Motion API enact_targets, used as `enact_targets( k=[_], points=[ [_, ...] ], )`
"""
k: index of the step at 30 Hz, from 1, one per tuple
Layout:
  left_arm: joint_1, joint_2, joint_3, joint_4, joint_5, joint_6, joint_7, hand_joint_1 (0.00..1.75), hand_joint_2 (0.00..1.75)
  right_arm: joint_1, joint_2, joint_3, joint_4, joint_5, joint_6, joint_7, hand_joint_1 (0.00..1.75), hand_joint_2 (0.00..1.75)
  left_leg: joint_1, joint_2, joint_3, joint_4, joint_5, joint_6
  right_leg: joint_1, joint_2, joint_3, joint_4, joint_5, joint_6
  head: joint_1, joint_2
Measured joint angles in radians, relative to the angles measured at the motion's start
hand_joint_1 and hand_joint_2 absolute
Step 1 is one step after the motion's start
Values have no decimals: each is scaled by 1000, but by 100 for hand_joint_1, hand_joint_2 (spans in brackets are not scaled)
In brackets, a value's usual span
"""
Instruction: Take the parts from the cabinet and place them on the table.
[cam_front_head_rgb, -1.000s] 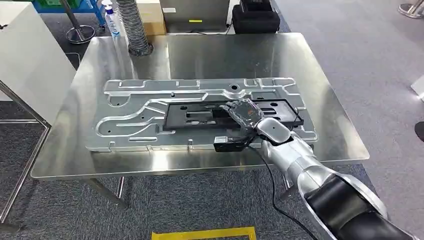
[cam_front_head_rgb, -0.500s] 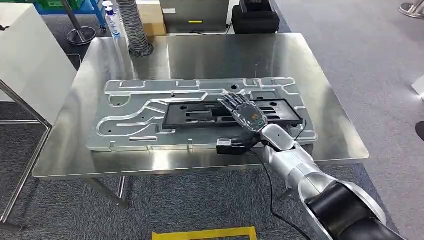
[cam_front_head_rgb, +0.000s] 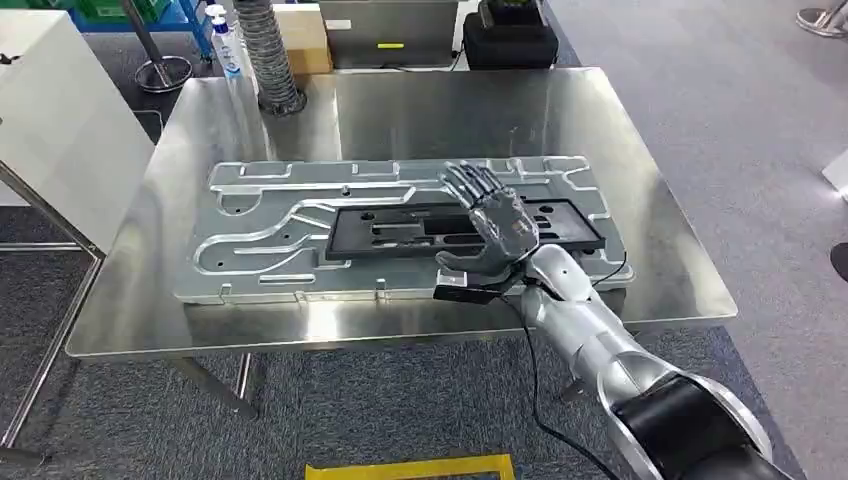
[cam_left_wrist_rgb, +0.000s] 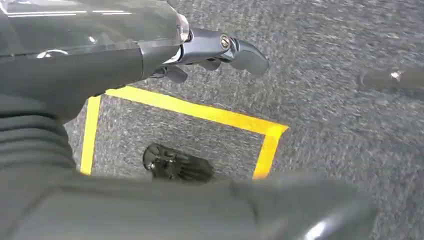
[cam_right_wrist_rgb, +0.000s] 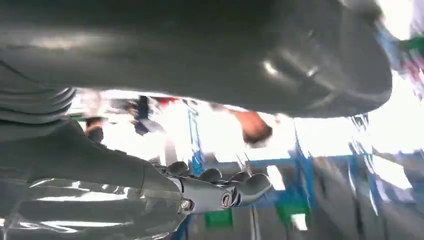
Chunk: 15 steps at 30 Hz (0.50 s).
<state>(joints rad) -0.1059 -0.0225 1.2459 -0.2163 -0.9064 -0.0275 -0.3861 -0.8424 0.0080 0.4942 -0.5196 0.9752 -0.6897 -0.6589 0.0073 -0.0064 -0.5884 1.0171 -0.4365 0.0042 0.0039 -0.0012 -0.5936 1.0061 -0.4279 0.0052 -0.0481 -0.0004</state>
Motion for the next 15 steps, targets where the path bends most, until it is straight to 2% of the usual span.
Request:
enact_targets(
  k=[1,2,3,5,6,7,8,9,10,11,12,14,15],
  points=[
    [1,0,1,0,8,-1,0,0,0,31,-12,-37,-113,-63,0,-16,0,0,6,0,1,-7,5,7,0,0,-2,4,-6,6,0,0],
    [2,0,4,0,18,-1,2,0,0,67,-23,-74,-247,-126,0,-19,0,0,8,-1,1,-7,7,11,-4,1,-8,25,-27,13,0,0],
    [3,0,10,0,29,-2,3,0,0,96,-40,-110,-377,-181,5,-14,0,0,8,-1,-1,-7,6,18,-5,1,-31,81,-68,18,0,0],
    [6,0,19,0,48,-10,3,0,0,172,-93,-196,-620,-304,39,1,0,0,8,-9,-4,-7,6,22,-9,1,-103,246,-151,26,0,0],
    [14,-1,26,0,59,-16,2,0,0,218,-129,-263,-748,-389,82,-4,0,0,8,-14,-3,-7,5,23,-9,1,-132,311,-171,28,0,0],
    [23,-2,34,0,66,-20,-2,0,0,261,-154,-334,-841,-460,128,-14,0,0,8,-18,-2,-6,4,24,-9,1,-143,328,-163,28,0,0],
    [30,-4,41,0,70,-26,-5,0,0,300,-178,-423,-927,-532,173,-25,0,0,6,-19,-1,-6,3,24,-9,2,-128,291,-131,26,0,0],
    [33,-6,44,0,70,-30,-11,0,0,336,-196,-498,-986,-585,197,-28,0,0,5,-20,1,-6,1,25,-8,1,-94,217,-87,22,0,0],
    [34,-9,48,0,71,-35,-17,0,0,376,-218,-577,-1045,-639,206,-32,0,0,4,-22,4,-7,0,25,-5,0,-46,114,-37,14,0,0],
    [33,-11,52,0,71,-37,-20,0,0,413,-240,-641,-1085,-671,206,-34,0,0,4,-23,6,-7,-2,23,0,-6,-3,26,-3,3,0,0],
    [33,-17,56,0,71,-40,-21,0,0,456,-257,-703,-1122,-694,205,-35,0,0,-4,-23,5,-4,-6,18,7,-13,9,-5,-15,0,0,0],
    [34,-17,62,0,75,-44,-27,0,0,554,-286,-829,-1195,-739,183,-37,0,0,-1,-20,6,-6,-10,10,10,-11,8,-5,-13,-3,0,0],
    [33,-17,63,0,80,-44,-29,0,0,595,-300,-865,-1213,-760,166,-37,0,0,0,-18,10,-10,-11,6,11,-9,9,-5,-13,-5,0,0]
  ],
)
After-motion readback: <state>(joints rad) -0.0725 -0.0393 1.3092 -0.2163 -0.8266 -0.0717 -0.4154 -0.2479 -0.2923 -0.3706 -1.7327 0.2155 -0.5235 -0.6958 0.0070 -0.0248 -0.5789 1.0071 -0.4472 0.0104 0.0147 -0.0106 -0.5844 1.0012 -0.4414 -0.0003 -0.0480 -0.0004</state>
